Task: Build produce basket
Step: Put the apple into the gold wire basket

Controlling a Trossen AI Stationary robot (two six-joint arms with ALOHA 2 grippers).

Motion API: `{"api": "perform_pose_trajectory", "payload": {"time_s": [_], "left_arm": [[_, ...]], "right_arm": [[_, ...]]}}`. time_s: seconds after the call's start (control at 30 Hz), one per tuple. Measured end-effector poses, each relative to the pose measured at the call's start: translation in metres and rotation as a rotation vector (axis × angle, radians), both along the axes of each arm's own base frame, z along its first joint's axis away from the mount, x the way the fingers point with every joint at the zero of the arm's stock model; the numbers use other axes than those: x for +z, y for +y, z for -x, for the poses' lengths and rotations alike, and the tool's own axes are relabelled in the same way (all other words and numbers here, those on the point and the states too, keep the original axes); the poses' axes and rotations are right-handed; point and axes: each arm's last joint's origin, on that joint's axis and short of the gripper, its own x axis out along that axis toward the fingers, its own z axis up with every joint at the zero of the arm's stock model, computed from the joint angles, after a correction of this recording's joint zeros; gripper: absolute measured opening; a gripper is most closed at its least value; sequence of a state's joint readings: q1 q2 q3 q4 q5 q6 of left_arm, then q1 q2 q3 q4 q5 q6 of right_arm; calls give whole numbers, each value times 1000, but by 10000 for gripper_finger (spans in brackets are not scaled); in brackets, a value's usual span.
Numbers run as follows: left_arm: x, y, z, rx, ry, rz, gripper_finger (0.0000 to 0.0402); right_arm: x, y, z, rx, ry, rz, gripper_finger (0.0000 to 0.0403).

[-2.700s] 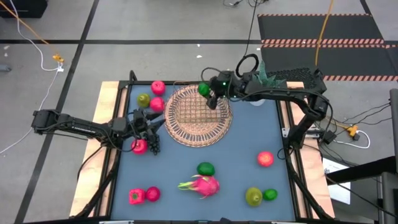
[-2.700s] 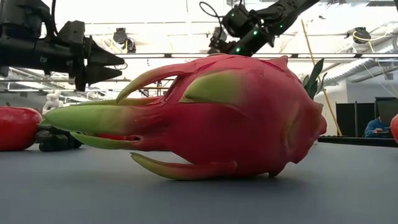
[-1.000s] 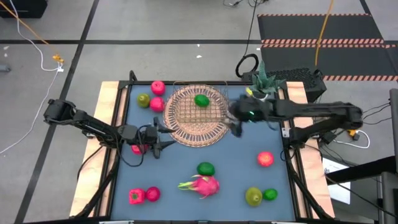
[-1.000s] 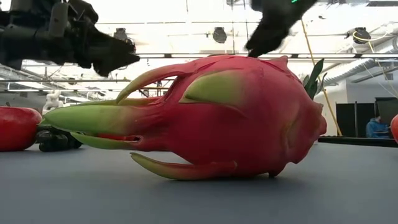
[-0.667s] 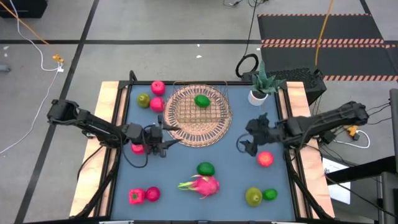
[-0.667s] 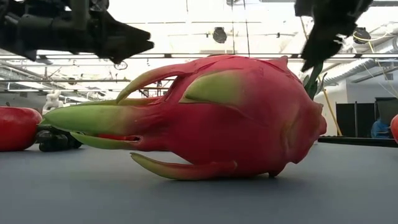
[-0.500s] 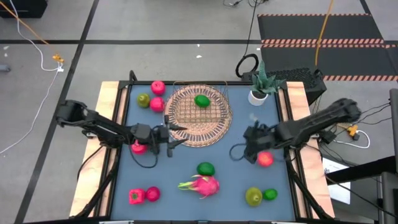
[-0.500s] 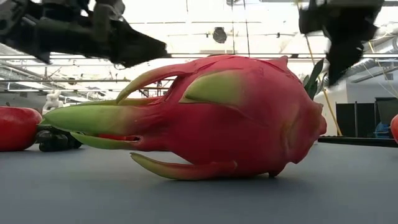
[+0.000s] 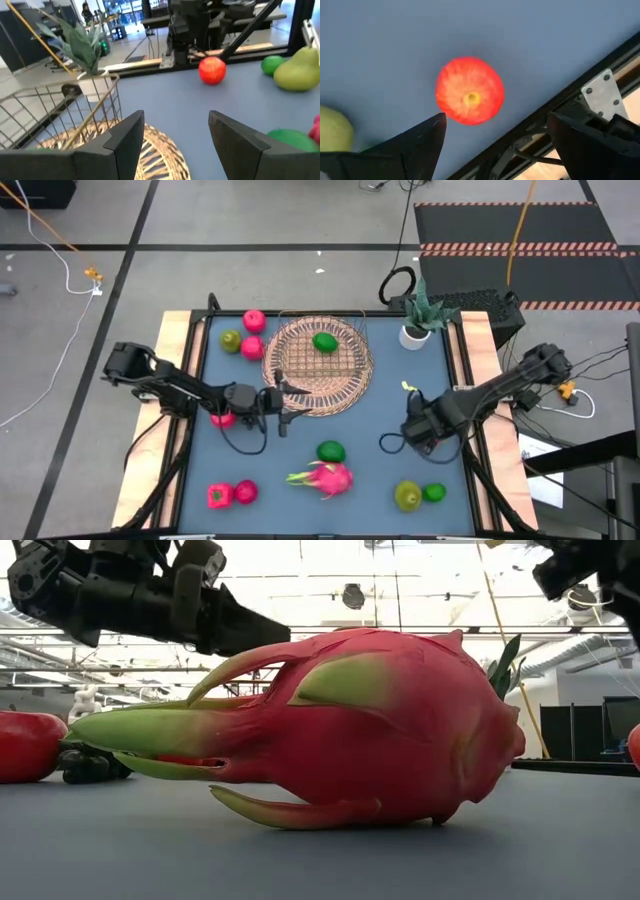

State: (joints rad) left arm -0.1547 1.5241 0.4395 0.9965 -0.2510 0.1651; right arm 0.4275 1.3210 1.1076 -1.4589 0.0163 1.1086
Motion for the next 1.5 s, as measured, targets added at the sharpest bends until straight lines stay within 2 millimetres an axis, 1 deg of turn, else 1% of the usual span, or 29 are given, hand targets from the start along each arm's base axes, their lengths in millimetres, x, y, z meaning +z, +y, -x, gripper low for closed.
{"api": "perform_pose_trajectory", "payload": {"time_s": [0.2,0.37,0.57,0.67,0.87,1.0,1.2,1.33,1.5], "left_arm": [[-1,0,0,0,7,-8,225],[-1,0,0,0,9,-9,225],[-1,0,0,-1,10,-17,225],[-4,-2,1,-10,42,-16,225],[-6,-4,1,-15,61,-7,225],[-6,-4,1,-5,58,13,225],[-6,-4,1,-1,58,20,225],[-6,-3,1,5,58,22,225],[-6,-2,1,8,57,28,225]], "right_arm": [[2,0,-2,-13,-80,-56,338],[2,2,0,1,-75,-56,338],[1,-3,-3,10,-72,-87,338],[-8,-2,-3,22,-81,-99,338],[-36,-3,7,6,-1,-165,339],[-53,-4,13,-6,34,-179,339],[-83,-7,15,-2,-10,-250,339],[-92,-12,18,-4,-3,-252,339],[-95,-17,15,8,-29,-204,338]]}}
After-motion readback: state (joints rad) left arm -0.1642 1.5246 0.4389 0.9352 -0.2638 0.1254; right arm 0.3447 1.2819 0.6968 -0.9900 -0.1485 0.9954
